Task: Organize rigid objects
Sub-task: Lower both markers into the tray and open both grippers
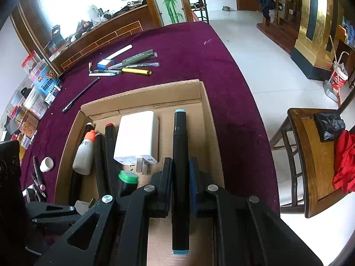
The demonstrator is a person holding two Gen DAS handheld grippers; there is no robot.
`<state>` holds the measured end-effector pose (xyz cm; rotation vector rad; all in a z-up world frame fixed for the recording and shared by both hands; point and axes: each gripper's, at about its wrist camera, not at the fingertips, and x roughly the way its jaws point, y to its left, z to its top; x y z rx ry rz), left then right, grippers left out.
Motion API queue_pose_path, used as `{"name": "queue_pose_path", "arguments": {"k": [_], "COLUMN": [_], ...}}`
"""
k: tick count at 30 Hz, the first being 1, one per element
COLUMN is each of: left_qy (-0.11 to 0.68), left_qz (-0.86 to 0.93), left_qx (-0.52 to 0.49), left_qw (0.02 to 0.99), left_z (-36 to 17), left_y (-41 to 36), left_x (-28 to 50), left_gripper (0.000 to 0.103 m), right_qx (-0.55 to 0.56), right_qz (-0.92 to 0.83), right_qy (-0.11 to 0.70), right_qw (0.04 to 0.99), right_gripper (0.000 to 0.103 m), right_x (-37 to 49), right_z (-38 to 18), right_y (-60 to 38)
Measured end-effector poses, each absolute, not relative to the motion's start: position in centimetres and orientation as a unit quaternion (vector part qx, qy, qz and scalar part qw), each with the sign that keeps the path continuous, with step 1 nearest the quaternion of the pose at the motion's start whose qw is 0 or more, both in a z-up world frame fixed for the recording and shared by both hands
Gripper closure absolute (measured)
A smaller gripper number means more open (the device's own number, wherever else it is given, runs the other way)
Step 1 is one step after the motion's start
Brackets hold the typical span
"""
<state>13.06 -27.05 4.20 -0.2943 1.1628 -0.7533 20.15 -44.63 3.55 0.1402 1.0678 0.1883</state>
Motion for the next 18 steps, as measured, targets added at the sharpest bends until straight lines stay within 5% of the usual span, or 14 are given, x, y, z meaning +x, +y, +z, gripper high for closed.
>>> {"name": "queue_pose_path", "arguments": {"k": [18], "left_qy": [0.543], "left_qz": [-0.323], "left_qx": [-0.101], "left_qw": [0.769], "left_z": [4.5], "left_y": [-29.1], "left_x": [13.5], "left_gripper": [0.084], "right_qx": [0.063], "right_qz": [0.093], "right_qy": [0.511], "right_qw": [0.852], "right_gripper": [0.09], "right_x": [20.4], "right_z": [3.3], "right_y": [-44.1]}}
